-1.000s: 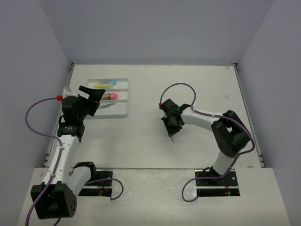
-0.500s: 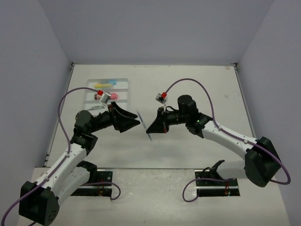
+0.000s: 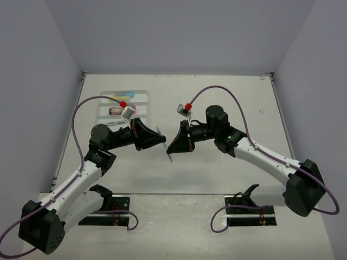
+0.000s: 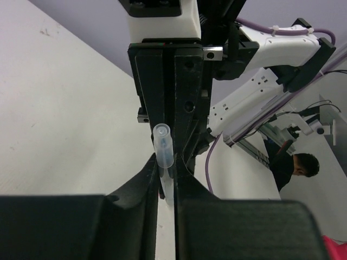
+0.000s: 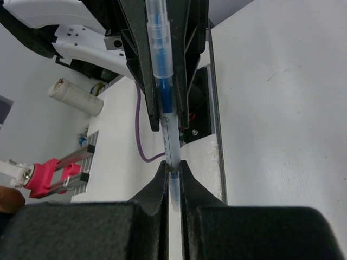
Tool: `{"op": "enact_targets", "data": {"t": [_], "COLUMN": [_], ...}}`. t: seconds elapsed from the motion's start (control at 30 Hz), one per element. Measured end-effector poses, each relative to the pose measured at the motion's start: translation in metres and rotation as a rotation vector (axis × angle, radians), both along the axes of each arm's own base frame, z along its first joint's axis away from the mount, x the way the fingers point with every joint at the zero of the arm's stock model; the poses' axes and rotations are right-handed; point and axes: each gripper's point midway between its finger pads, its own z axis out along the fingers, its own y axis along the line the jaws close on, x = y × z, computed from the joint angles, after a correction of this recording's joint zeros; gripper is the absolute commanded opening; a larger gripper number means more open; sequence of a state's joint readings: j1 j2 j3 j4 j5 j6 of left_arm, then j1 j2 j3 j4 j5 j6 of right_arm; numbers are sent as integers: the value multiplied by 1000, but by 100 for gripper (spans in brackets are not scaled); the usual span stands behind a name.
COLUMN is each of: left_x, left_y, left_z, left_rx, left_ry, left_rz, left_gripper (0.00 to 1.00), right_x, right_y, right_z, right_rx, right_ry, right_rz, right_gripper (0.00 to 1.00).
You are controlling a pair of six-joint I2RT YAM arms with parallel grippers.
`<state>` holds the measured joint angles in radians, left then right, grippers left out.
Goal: Sort the stationery into containers
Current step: Place the pen in the storage box.
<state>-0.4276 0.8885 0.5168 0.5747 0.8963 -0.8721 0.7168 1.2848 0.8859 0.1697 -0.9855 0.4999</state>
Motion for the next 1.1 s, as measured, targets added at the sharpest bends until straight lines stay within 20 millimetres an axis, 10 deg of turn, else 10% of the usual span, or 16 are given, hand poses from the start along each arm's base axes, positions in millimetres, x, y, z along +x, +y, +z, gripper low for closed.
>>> {"op": "enact_targets", "data": {"t": [0.13, 0.17, 0.4, 0.57, 0.67, 0.83, 0.93, 1.1], "left_x": [5, 9, 136, 212, 219, 228, 227, 228], "left_y": [0, 1, 56, 183, 239, 256, 258, 260], "left_z": [5, 7, 15, -78, -145, -200, -209, -208], "left_rx": [11, 21, 140, 106, 88, 89, 68, 31], "left_ry": [-7, -5, 254, 676, 930, 1134, 1173, 1185], "left_rz": [25, 45, 715, 1225, 1426, 1520, 1541, 1558], "left_gripper": [0, 0, 0, 0, 0, 8, 51, 83], "right_x": [10, 16, 89, 91, 87, 76, 73, 72], "right_y": [0, -2, -54, -86, -99, -114, -120, -122], "right_z": [2, -1, -40, -66, -74, -70, -69, -75], "right_rx": [-18, -30, -215, -309, -336, -324, -314, -338], "right_ry": [5, 7, 82, 112, 115, 88, 73, 72], "right_rz": [-25, -55, -569, -760, -809, -851, -870, -867], "right_gripper": [95, 98, 99, 99, 99, 99, 99, 99]}}
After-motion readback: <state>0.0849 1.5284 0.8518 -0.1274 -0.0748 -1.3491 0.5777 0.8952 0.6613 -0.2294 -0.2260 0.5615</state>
